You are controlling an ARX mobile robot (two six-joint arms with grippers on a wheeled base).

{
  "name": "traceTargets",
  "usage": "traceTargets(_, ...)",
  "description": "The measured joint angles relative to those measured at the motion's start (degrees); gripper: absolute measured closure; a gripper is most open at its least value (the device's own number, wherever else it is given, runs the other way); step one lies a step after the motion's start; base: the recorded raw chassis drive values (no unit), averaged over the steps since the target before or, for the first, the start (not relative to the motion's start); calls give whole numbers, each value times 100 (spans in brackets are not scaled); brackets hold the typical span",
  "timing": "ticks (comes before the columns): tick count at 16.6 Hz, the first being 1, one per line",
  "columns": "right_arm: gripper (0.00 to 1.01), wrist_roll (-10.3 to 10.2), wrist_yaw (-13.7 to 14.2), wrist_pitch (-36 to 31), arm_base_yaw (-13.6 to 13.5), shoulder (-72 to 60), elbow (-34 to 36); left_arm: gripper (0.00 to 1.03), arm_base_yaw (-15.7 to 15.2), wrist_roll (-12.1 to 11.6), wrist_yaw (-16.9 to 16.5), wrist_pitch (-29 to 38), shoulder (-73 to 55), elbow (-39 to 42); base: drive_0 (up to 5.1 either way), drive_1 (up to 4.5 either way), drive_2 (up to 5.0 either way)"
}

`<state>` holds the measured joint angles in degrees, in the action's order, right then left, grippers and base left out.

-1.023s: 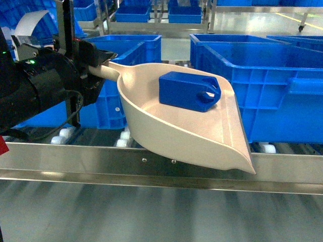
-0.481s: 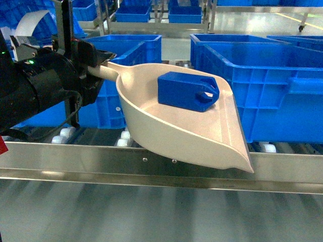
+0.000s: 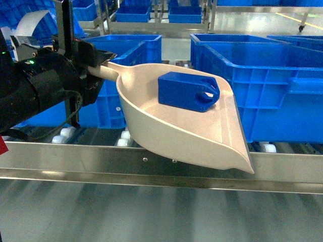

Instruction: Place part in tray to right shelf

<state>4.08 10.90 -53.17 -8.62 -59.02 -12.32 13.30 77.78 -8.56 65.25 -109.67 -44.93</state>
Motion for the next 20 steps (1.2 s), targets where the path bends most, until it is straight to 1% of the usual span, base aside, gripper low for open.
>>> traceTargets(17,3,-2,0,0,0,0,0,90,0,0,0,0,0,0,0,0,0)
traceTargets(18,3,0,0,0,0,0,0,90,9,-15,94,-46,0,0,0,0,0)
traceTargets(19,3,0,0,0,0,0,0,90,168,-166,1123,-304,33,-9,0,0,0)
traceTargets(20,3,-2,-2,2,0,0,0,90,236,-286,1792,-310,33,-9,0,0,0)
